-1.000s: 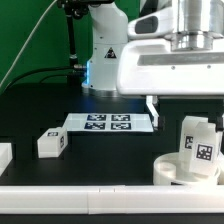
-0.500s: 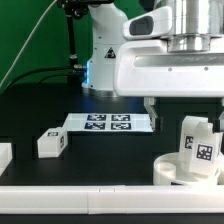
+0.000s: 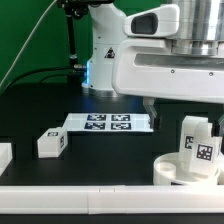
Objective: Assemble stool
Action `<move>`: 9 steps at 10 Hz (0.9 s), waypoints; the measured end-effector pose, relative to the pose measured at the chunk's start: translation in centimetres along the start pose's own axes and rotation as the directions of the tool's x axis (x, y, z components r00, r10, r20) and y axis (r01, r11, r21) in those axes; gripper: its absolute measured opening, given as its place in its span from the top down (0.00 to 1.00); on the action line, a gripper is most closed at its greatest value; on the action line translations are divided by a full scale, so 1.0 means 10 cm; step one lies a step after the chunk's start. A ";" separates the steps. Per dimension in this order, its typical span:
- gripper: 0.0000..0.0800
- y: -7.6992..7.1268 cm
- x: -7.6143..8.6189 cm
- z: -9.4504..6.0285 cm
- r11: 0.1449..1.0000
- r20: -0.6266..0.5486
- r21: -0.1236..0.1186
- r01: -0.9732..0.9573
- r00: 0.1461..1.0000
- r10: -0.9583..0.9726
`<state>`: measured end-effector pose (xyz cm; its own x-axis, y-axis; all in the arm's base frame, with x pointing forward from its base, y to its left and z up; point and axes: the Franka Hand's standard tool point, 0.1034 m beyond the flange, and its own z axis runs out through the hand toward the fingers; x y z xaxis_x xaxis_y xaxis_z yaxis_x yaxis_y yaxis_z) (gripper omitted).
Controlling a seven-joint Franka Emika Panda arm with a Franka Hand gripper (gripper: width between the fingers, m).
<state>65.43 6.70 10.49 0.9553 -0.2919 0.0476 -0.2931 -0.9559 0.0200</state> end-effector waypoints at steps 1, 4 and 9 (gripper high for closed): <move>0.19 -0.01 -0.01 0.00 1.000 0.000 0.000 0.001 1.000 -0.001; 0.19 -0.30 -0.18 0.12 0.998 -0.008 0.031 -0.049 0.999 0.049; 0.19 -0.35 -0.24 0.18 0.995 0.007 0.036 -0.091 0.996 0.090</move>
Offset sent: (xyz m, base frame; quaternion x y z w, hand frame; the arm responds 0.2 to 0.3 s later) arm -0.0103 0.0474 -0.0155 0.0074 -0.0018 0.0653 0.9978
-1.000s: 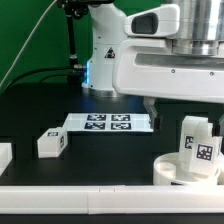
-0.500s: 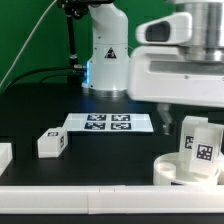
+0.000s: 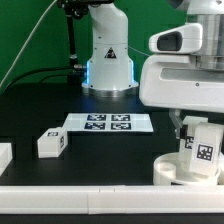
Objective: Assemble stool
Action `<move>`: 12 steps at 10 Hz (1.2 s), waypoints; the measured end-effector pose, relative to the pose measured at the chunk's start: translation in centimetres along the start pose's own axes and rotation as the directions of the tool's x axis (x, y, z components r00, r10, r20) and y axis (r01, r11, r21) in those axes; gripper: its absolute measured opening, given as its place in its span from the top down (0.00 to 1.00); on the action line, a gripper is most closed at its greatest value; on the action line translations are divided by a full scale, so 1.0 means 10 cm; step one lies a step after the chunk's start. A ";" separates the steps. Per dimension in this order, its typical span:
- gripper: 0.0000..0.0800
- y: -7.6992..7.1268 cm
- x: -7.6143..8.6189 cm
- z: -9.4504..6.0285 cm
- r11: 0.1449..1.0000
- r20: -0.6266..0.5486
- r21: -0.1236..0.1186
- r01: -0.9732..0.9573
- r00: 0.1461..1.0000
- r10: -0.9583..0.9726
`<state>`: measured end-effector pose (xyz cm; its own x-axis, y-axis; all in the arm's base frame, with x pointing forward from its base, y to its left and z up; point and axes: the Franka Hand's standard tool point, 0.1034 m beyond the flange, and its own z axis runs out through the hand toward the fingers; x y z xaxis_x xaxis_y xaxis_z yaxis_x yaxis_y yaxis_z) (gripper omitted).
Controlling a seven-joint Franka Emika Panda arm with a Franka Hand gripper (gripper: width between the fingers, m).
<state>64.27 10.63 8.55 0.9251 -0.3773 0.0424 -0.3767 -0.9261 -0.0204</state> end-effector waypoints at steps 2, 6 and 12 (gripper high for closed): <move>0.22 0.00 0.00 0.00 1.000 0.000 0.001 -0.010 1.000 0.010; 0.58 -0.01 0.00 0.00 0.989 0.001 0.002 -0.151 0.989 0.151; 0.58 0.06 0.04 0.02 0.695 0.078 0.036 -0.719 0.695 0.715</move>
Offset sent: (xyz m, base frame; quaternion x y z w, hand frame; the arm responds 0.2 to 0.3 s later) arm 0.0000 0.0000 0.0000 0.0000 0.0000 0.0000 1.0000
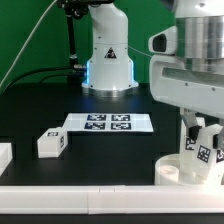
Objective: Assemble stool
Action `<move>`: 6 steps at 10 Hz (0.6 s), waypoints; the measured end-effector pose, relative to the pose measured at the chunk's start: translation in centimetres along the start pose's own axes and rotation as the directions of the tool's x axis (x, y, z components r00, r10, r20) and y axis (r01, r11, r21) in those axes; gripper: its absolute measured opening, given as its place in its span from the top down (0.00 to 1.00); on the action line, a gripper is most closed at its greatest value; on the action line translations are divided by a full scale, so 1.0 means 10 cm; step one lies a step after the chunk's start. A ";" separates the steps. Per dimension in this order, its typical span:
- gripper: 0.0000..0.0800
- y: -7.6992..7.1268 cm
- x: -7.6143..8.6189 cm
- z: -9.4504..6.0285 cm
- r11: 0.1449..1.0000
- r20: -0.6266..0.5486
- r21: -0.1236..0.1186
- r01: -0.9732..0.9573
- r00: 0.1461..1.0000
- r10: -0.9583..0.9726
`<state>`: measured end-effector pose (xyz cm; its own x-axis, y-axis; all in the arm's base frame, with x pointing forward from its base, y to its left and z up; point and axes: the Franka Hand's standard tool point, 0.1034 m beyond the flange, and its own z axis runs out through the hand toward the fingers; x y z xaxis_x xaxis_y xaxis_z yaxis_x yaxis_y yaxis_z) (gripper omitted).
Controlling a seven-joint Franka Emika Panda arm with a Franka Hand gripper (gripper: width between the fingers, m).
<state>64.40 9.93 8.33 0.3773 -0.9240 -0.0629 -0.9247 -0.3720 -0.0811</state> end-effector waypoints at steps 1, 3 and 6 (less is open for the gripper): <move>0.58 0.02 0.00 0.01 0.984 0.032 0.020 -0.176 0.984 0.175; 0.58 0.02 -0.07 0.02 0.938 0.046 0.017 -0.345 0.938 0.344; 0.58 0.02 -0.07 0.02 0.880 0.049 0.010 -0.476 0.879 0.475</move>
Offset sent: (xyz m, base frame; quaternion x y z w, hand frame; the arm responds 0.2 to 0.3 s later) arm 0.0000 0.0000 0.0000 0.0000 0.0000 0.1938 0.9810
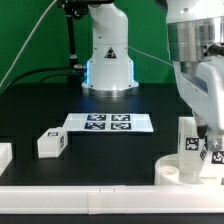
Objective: Assemble stool
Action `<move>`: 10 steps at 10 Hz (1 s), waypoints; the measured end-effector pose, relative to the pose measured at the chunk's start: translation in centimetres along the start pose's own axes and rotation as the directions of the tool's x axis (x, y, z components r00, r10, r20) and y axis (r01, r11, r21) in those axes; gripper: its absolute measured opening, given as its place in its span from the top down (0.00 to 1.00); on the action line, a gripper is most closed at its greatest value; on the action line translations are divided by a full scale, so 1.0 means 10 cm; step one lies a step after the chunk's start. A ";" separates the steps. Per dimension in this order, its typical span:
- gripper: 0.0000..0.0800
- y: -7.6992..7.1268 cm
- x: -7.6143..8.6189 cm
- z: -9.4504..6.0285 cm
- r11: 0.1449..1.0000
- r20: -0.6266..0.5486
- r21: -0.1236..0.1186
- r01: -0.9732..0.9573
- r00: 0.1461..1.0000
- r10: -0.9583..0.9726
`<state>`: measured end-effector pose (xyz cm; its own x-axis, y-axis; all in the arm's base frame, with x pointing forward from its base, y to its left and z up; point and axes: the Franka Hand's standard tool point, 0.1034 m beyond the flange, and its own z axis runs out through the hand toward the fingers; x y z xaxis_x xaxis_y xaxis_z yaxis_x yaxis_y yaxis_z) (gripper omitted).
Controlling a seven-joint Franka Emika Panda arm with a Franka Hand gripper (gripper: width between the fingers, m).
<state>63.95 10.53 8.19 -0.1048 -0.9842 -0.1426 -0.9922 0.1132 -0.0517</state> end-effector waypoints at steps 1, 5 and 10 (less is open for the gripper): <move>0.58 0.00 0.00 0.00 0.997 0.007 0.003 -0.082 0.997 0.082; 0.58 -0.01 -0.16 0.03 0.860 0.103 0.100 -0.500 0.865 0.491; 0.24 0.03 -0.22 0.05 0.885 0.098 0.139 -0.445 0.895 0.435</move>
Offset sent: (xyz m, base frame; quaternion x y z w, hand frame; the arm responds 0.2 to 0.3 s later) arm -0.0076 0.0208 -0.0092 0.0633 -0.0526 0.4389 0.8947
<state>63.89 12.76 8.02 -0.5184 -0.8185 -0.2475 -0.8219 0.5568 -0.1199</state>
